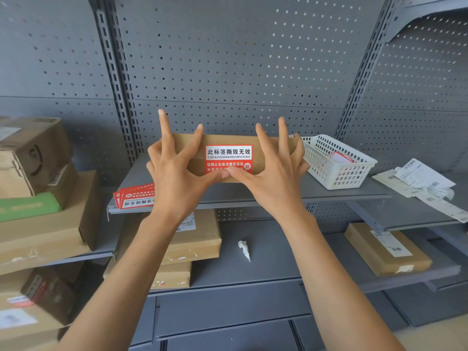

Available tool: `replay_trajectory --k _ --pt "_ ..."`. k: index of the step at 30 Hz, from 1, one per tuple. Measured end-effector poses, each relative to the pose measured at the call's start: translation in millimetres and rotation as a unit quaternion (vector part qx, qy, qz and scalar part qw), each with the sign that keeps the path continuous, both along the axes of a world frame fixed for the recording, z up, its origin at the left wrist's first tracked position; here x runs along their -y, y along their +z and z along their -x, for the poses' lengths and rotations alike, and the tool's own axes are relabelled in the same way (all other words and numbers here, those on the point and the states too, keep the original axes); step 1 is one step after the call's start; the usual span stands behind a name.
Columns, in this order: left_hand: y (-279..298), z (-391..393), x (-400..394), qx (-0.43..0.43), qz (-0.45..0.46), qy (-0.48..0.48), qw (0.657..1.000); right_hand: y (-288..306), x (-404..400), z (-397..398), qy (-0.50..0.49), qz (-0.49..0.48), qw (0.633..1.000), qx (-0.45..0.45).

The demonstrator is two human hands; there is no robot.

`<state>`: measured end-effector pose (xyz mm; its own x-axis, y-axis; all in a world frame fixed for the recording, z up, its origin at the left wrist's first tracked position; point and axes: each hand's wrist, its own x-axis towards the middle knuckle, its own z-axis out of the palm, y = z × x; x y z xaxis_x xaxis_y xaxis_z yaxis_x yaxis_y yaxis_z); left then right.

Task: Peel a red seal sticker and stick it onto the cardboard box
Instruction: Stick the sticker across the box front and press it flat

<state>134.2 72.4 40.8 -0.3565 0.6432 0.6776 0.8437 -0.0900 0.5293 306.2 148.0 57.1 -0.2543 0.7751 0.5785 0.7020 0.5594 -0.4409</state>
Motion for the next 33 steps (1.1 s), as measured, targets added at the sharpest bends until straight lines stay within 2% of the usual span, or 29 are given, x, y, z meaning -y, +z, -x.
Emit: replay_trajectory --k 4,11,19,22,25,27,33 --pt "1 4 -1 -0.031 0.005 0.005 0.999 -3 -5 -2 -0.003 -0.006 1.000 0.010" --pt "-1 9 -3 -0.034 0.011 -0.013 0.999 0 -11 -9 0.028 0.007 1.000 -0.004" --pt "-4 22 -1 -0.017 0.008 -0.059 0.998 2 -13 -21 0.074 0.036 0.996 -0.024" --pt "-6 19 0 0.025 -0.004 -0.056 0.998 1 -12 -21 0.093 0.052 0.993 -0.051" --pt "-5 0 -3 0.107 -0.051 -0.016 0.993 1 2 3 0.027 0.050 0.992 -0.111" --pt "-4 -10 -7 0.134 -0.074 0.010 0.988 -3 9 18 -0.027 0.029 0.993 -0.113" --pt "-13 -1 -10 0.129 -0.081 -0.004 0.988 -12 5 20 -0.030 0.012 0.995 -0.099"
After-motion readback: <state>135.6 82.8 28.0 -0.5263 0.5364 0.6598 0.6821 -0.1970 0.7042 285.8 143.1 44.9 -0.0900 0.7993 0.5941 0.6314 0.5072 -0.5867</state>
